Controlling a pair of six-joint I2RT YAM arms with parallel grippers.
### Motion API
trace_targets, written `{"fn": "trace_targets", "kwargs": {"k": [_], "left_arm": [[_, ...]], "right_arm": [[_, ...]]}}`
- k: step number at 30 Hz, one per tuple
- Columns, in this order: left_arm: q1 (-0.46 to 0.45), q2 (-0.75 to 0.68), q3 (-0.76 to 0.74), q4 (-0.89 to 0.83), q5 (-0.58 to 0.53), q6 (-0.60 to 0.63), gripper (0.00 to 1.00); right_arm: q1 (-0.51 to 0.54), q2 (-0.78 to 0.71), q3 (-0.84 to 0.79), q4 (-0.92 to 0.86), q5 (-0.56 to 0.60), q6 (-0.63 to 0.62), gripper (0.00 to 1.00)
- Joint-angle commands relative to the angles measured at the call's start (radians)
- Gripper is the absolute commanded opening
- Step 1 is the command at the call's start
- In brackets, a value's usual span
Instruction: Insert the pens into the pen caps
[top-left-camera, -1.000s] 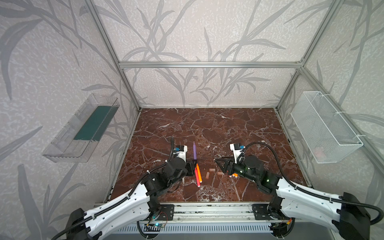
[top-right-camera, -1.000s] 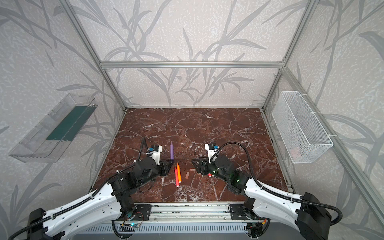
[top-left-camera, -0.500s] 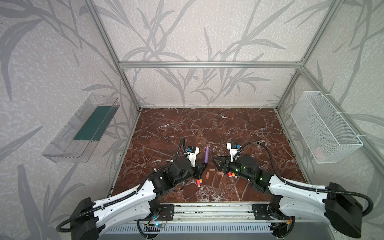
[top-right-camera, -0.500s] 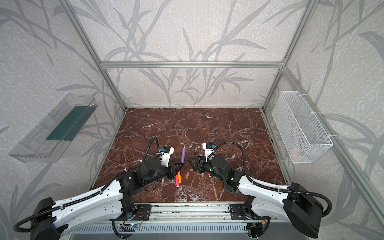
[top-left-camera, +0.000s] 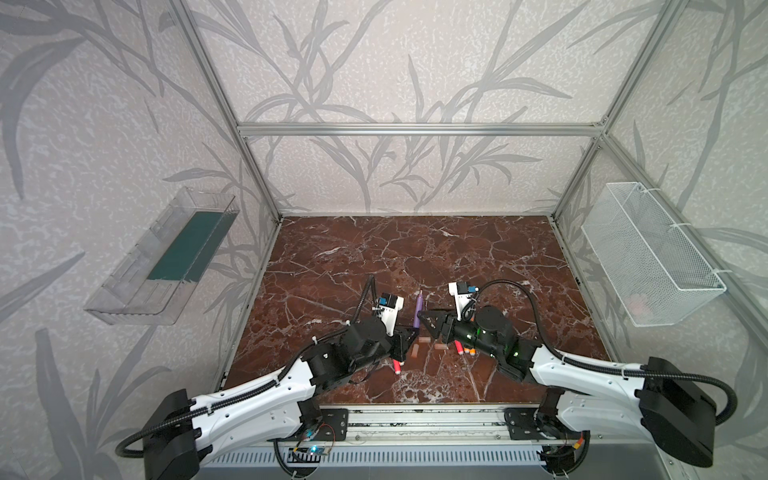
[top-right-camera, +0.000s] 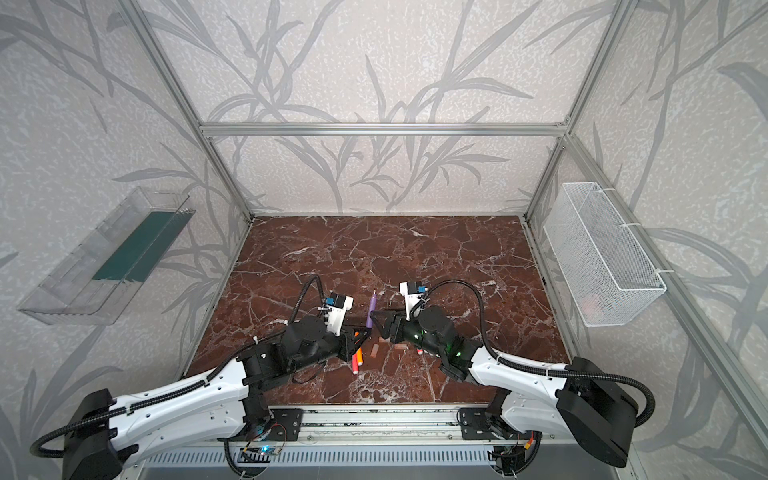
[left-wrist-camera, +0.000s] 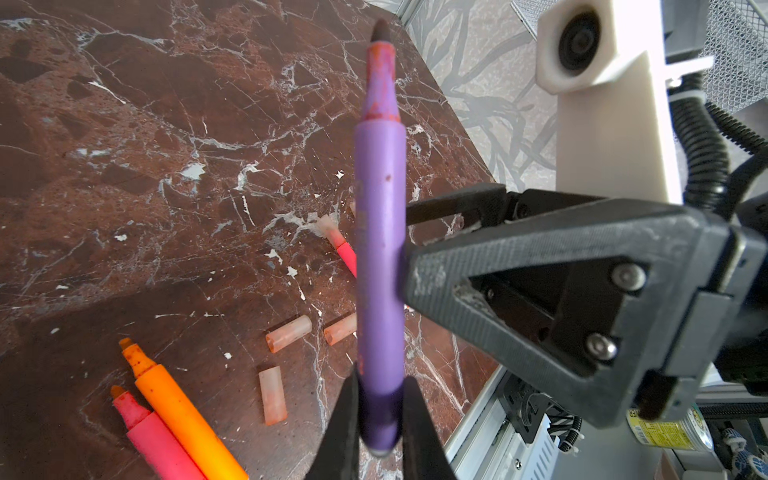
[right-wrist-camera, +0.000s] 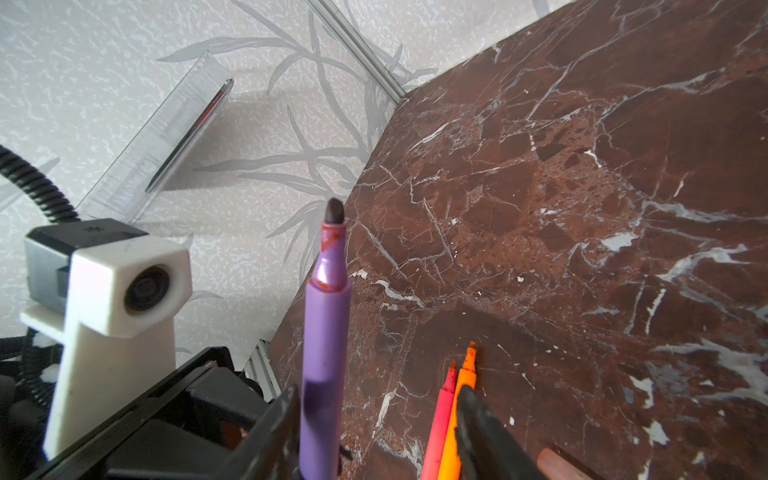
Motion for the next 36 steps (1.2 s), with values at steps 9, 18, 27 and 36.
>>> {"fn": "trace_targets", "kwargs": {"k": [9, 18, 27, 36], "left_arm": [[-0.010, 0.046, -0.008, 0.063, 0.035, 0.029, 0.00], [-0.020, 0.057, -0.005, 0.063, 0.037, 0.037, 0.00], [-0.023, 0.064, -0.002, 0.066, 0.043, 0.043, 0.00], [-0.023, 0.028, -0.006, 0.051, 0.016, 0.044, 0.18]], "right_arm": [[0.006, -0.007, 0.082, -0.017, 0.053, -0.034, 0.59], [0.005, 0.043, 0.114, -0.012, 0.087, -0.037, 0.44], [0.005, 0.055, 0.137, -0.029, 0.075, -0.042, 0.20], [0.007, 0.051, 0.128, -0.042, 0.067, -0.027, 0.00]]}}
